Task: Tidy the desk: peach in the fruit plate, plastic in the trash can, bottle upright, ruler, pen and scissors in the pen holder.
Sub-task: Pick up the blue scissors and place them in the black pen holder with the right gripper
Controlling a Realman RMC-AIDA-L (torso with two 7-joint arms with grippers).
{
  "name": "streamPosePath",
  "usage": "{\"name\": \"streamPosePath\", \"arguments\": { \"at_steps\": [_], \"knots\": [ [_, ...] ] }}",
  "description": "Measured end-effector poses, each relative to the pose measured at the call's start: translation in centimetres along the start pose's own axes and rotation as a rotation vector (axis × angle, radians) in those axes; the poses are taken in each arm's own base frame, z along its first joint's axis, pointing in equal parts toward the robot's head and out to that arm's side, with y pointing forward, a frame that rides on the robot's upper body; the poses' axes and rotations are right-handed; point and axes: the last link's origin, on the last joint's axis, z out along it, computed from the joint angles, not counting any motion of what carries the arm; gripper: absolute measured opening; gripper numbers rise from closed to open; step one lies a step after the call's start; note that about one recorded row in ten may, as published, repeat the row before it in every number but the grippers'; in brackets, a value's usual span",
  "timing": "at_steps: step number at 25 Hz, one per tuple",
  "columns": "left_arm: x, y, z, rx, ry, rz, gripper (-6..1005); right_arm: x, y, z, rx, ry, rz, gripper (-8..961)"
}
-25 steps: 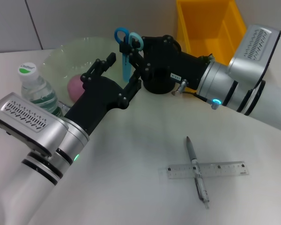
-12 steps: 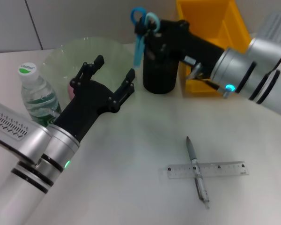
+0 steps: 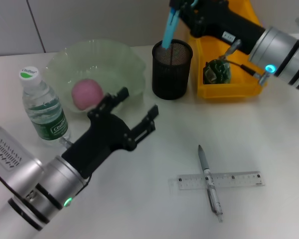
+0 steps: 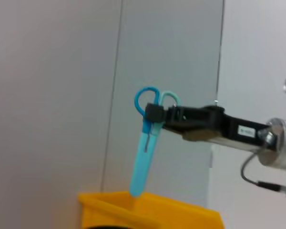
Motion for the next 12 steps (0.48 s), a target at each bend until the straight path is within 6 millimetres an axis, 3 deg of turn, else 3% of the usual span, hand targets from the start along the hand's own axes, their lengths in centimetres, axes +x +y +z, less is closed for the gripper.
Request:
{"name": "streamPosePath", "arguments": {
  "at_steps": [12],
  "knots": [
    [-1.1,-0.9,-2.4,-0.065,-0.076,-0.064,801,-1.9,-3.1,0.3,0.091,0.08,0.044,129]
  ]
}}
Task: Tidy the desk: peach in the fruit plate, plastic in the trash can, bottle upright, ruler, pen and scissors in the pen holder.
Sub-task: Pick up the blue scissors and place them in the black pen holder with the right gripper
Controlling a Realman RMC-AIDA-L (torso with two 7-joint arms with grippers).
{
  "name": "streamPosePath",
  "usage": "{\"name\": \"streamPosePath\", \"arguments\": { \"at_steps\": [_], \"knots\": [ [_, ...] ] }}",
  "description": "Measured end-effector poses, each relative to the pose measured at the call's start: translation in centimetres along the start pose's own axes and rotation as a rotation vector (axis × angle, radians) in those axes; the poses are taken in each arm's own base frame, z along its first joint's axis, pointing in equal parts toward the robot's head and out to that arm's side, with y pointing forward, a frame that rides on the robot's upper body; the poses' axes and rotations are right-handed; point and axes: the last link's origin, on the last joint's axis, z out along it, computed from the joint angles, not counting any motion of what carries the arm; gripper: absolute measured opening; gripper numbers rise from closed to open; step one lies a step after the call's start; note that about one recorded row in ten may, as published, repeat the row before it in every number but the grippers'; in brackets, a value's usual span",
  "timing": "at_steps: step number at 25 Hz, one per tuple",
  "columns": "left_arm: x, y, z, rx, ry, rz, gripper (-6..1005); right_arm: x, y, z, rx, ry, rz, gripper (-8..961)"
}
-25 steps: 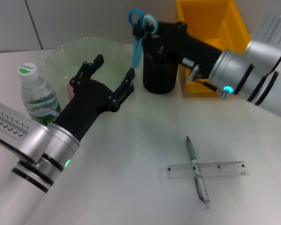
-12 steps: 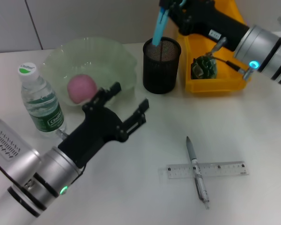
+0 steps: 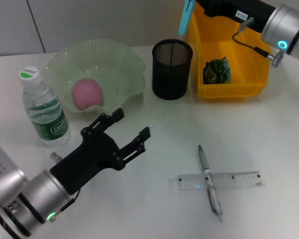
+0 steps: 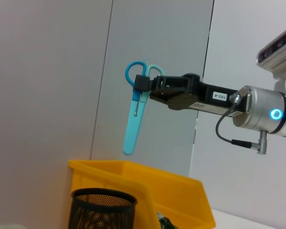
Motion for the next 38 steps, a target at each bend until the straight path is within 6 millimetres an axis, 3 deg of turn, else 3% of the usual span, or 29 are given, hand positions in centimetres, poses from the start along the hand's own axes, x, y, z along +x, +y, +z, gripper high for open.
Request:
{"name": "streamPosePath", "arguments": {
  "at_steps": [17,32,38],
  "knots": [
    [-0.3,-0.8,-2.0,-0.044,-0.041,-0.04,800,1.7,1.1,1.3,0.008,0.044,-0.103,162],
    [0.0,-1.3,-1.9,-0.103,-0.069,-0.061,800,4.1,1.9,3.3,0.051,0.134,-0.168,191],
    [0.0,-1.2,-2.2,-0.102,-0.063,-0.065,800,4.4,1.7,3.0,0.069,0.135,-0.163,203]
  ]
}}
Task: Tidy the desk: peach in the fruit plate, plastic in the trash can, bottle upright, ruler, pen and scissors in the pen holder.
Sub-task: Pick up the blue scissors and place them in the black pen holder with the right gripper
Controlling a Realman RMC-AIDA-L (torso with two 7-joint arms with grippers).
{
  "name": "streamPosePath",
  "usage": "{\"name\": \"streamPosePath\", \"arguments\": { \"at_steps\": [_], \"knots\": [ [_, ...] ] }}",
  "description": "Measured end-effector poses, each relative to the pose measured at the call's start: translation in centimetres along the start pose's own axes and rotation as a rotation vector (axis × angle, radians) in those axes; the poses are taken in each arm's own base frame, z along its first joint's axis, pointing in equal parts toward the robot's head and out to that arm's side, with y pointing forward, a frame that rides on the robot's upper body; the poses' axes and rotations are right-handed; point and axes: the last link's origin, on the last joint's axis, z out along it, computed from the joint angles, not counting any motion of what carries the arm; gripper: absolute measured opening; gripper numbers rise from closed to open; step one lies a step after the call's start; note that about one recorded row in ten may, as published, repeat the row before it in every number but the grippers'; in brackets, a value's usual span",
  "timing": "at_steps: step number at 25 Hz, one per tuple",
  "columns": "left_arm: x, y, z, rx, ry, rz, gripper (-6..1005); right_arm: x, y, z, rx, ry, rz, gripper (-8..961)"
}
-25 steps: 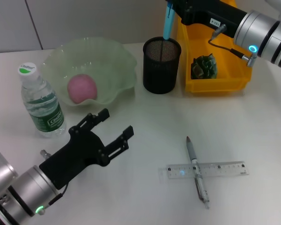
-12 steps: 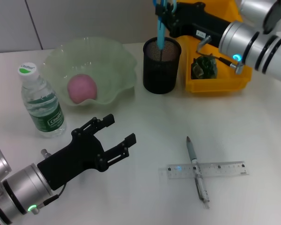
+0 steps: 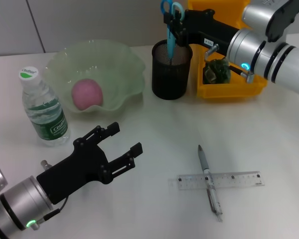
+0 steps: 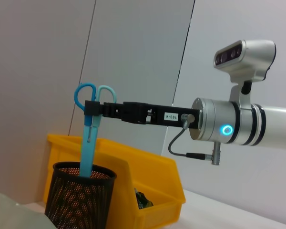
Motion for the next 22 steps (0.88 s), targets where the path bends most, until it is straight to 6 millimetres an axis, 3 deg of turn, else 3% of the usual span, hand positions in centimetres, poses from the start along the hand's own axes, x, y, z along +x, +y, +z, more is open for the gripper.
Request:
{"name": "streamPosePath", "arguments": {
  "at_steps": [9,12,17,22],
  "knots": [
    [0.1,-0.1,-0.4,0.0,0.005,-0.003,800,0.4,-0.4,-0.5,0.015,0.008,0.001,220],
    [0.1,0.0,-0.4,-0.007,0.005,-0.003,800,0.3,-0.5,-1.0,0.012,-0.012,0.009,458],
    [0.1,0.1,-0.5,-0.015,0.011,-0.004,800,-0.1,-0.5,-2.3,-0.006,-0.095,0.055,561],
    [0.4,0.2,-1.0,-0.022,0.029,0.005,800,-1.4,-0.8,-5.5,-0.076,-0.228,0.167,663]
  ]
}}
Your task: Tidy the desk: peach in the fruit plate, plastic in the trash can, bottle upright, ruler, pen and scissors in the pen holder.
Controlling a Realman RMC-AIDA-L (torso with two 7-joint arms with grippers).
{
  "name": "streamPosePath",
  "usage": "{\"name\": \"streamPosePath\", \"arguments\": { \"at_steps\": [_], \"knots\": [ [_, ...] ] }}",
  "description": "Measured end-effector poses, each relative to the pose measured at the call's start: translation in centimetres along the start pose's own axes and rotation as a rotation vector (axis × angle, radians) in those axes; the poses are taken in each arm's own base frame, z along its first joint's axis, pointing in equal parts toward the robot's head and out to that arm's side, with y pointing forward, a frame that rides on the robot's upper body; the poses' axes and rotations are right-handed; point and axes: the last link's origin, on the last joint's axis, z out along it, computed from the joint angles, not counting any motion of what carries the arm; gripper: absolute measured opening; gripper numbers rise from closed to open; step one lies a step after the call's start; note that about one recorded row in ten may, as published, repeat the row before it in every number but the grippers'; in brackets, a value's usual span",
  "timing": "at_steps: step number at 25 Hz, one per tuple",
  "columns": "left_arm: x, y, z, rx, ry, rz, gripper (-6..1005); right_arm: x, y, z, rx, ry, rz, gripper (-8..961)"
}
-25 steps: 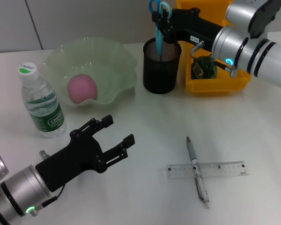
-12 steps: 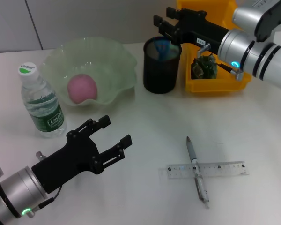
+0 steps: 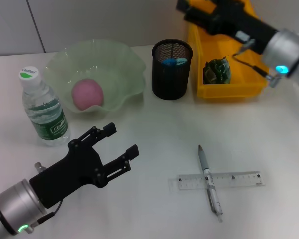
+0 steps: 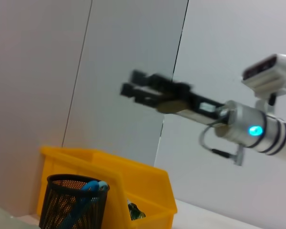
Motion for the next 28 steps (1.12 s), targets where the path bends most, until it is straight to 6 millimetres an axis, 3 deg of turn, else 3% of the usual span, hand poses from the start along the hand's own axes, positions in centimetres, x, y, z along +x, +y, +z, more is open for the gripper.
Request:
{"name": "streamPosePath", "arguments": {
  "at_steps": [3,5,10,11,14,19,28],
  "knots": [
    [0.2,0.0,-0.4,-0.008,0.009,0.007,800,-1.6,0.7,-2.2,-0.115,-0.027,0.066,747],
    [0.2,0.1,-0.7,-0.026,0.001,0.013,799,-3.0,1.6,-4.3,-0.257,0.064,0.091,810],
    [-0.1,0.2,-0.9,-0.055,-0.039,0.006,799,-4.2,3.0,-6.1,-0.466,0.397,0.047,810],
    [-0.1,0.2,-0.9,-0.055,-0.039,0.006,799,-4.2,3.0,-6.1,-0.466,0.397,0.047,810],
    [-0.1,0.0,-1.1,-0.115,-0.093,-0.027,799,-4.5,3.8,-6.0,-0.574,0.658,0.01,811],
    [0.4,-0.3,-1.9,-0.204,-0.175,-0.071,799,-4.6,4.5,-5.3,-0.663,0.866,-0.032,811],
    [1.1,-0.3,-3.0,-0.304,-0.245,-0.046,799,-3.3,6.1,-3.5,-0.731,1.113,-0.151,811]
  ]
}}
